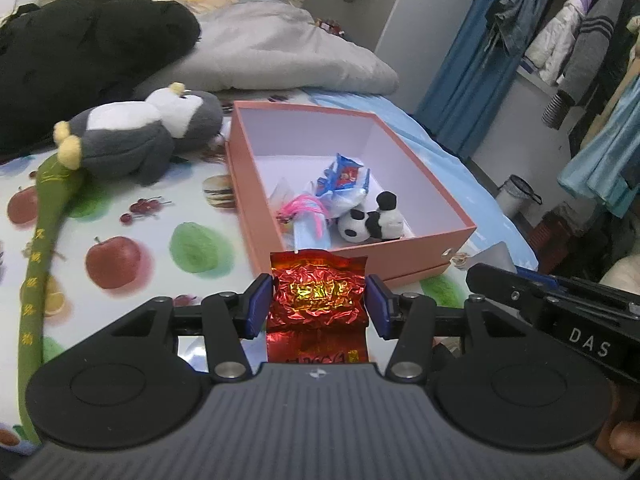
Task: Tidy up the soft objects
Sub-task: 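Carry the red wrapper in left tool while right tool carries the clear plastic piece over the box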
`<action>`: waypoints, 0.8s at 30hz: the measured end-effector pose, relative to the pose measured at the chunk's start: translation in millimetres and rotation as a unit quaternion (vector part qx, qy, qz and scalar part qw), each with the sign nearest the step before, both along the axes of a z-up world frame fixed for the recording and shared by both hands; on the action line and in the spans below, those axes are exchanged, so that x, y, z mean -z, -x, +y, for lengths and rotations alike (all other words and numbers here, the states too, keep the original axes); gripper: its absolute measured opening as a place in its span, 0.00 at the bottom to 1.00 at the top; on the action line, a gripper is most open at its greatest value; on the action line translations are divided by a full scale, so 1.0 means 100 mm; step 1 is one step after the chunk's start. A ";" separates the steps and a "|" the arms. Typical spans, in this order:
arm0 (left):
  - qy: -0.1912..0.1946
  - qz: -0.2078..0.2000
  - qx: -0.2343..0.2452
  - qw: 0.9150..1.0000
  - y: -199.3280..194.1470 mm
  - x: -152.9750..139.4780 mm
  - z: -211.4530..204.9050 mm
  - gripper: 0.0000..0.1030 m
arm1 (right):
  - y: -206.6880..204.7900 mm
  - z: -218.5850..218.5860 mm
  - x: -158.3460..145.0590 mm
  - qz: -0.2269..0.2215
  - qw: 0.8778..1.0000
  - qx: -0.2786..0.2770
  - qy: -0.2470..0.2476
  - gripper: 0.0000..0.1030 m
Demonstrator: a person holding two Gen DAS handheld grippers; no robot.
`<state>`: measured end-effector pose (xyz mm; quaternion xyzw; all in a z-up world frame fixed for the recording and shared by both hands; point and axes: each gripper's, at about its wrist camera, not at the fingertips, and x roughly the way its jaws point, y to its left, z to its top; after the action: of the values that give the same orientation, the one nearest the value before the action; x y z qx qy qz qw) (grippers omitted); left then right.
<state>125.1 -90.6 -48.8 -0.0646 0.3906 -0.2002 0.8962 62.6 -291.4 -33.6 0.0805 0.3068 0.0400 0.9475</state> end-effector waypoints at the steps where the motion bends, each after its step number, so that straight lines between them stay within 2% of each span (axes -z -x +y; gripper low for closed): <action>1: -0.001 0.002 0.002 1.000 -0.04 0.00 -0.04 0.55 | -0.02 -0.03 0.00 0.001 1.000 0.002 -0.001 0.24; 8: -0.007 0.010 0.019 1.000 -0.47 -0.01 -0.35 0.55 | -0.35 -0.30 0.01 0.018 1.000 -0.001 0.001 0.24; 12: 0.001 0.031 0.028 0.999 -0.79 0.03 -0.52 0.55 | -0.60 -0.46 0.02 0.024 1.000 0.000 0.004 0.24; 15: -0.016 0.039 0.027 0.999 -1.04 0.07 -0.67 0.55 | -0.78 -0.59 0.04 0.031 1.000 0.002 -0.001 0.24; 24: -0.032 0.061 0.027 0.997 -1.79 0.24 -0.99 0.55 | -1.50 -0.85 0.29 0.058 0.998 0.000 -0.022 0.24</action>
<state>304.4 -189.4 -72.9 -0.0376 0.4526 -0.2074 0.8664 212.6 -376.0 -62.5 0.1031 0.3605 0.0422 0.9261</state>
